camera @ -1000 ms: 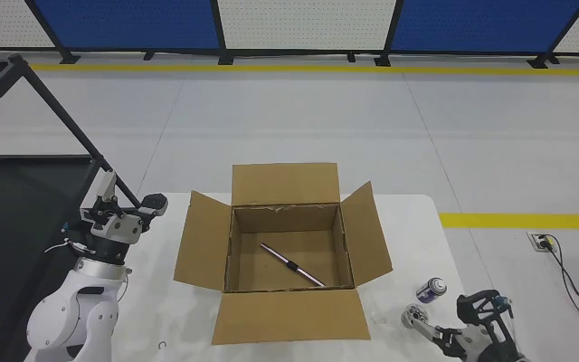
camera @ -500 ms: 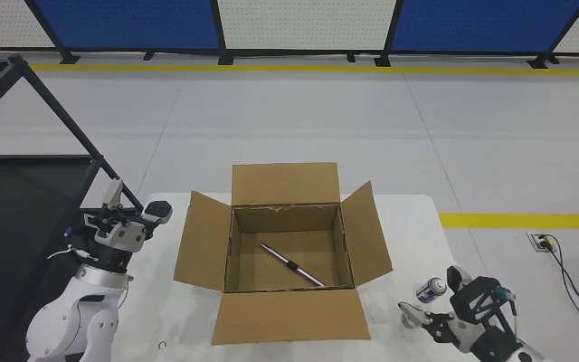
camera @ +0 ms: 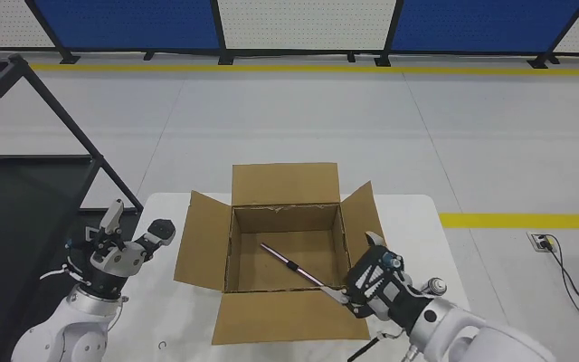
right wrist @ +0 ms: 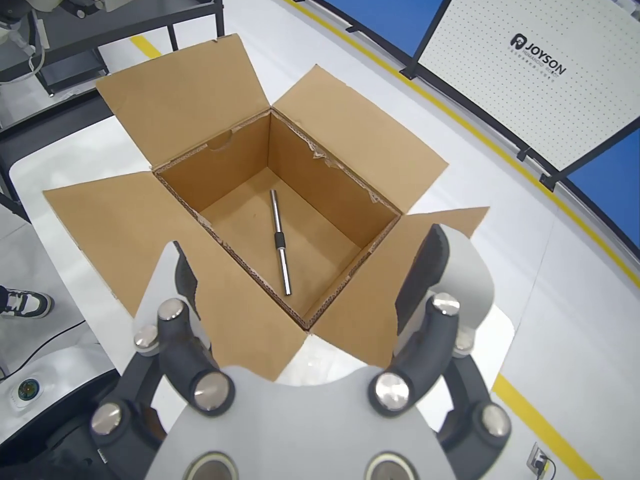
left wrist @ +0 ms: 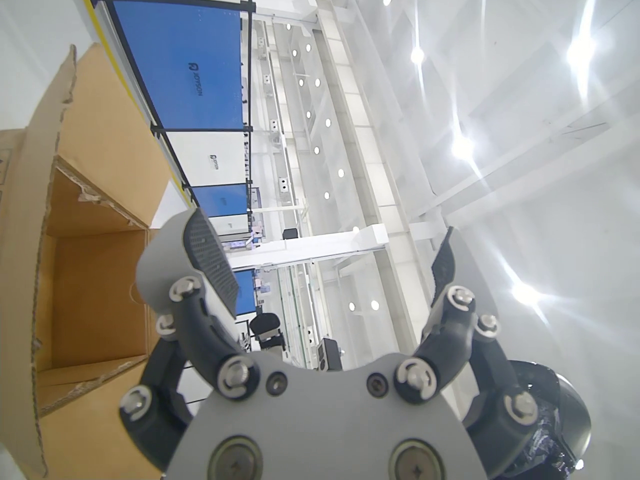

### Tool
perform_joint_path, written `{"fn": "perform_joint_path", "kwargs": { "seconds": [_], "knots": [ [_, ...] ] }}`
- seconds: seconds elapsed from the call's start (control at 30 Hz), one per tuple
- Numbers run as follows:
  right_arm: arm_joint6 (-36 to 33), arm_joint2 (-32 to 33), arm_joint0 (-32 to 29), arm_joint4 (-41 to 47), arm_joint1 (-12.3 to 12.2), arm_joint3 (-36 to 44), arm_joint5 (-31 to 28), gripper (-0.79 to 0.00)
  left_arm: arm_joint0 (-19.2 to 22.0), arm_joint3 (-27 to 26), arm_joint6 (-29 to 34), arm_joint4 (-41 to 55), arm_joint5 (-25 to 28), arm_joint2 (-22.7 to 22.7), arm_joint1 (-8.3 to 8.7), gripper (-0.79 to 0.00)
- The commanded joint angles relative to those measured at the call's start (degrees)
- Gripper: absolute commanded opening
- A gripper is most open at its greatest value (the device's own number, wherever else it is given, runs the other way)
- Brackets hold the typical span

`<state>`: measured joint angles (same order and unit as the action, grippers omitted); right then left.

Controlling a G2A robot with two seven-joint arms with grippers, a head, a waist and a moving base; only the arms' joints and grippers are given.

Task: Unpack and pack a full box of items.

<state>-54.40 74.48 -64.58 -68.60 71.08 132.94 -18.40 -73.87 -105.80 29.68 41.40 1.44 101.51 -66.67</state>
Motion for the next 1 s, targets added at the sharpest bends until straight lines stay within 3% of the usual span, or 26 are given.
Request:
{"fn": "perform_joint_path", "kwargs": {
  "seconds": [0.0, 0.63, 0.8, 0.97],
  "knots": [
    [-0.3, -0.89, 1.08, -0.29, 0.07, -0.46, 0.71, 0.0, 0.03, 0.03, -0.02, -0.03, -0.01, -0.01, 0.0, 0.0],
    [1.66, -3.15, 1.71, -0.53, 0.13, -1.69, -0.96, 0.0, -0.14, -1.16, 0.69, 1.0, -1.23, -1.31, -0.04, 0.0],
    [-1.0, -12.34, 12.31, 0.06, 1.5, -10.61, 0.34, 0.0, -0.24, -1.93, 0.41, 2.1, -0.44, -1.58, -0.11, 0.0],
    [-5.99, -21.71, 25.58, -0.42, 4.22, -23.65, 7.85, 0.0, -1.38, -3.06, 0.08, 3.23, 0.3, -0.88, -0.14, 0.0]
  ]
}}
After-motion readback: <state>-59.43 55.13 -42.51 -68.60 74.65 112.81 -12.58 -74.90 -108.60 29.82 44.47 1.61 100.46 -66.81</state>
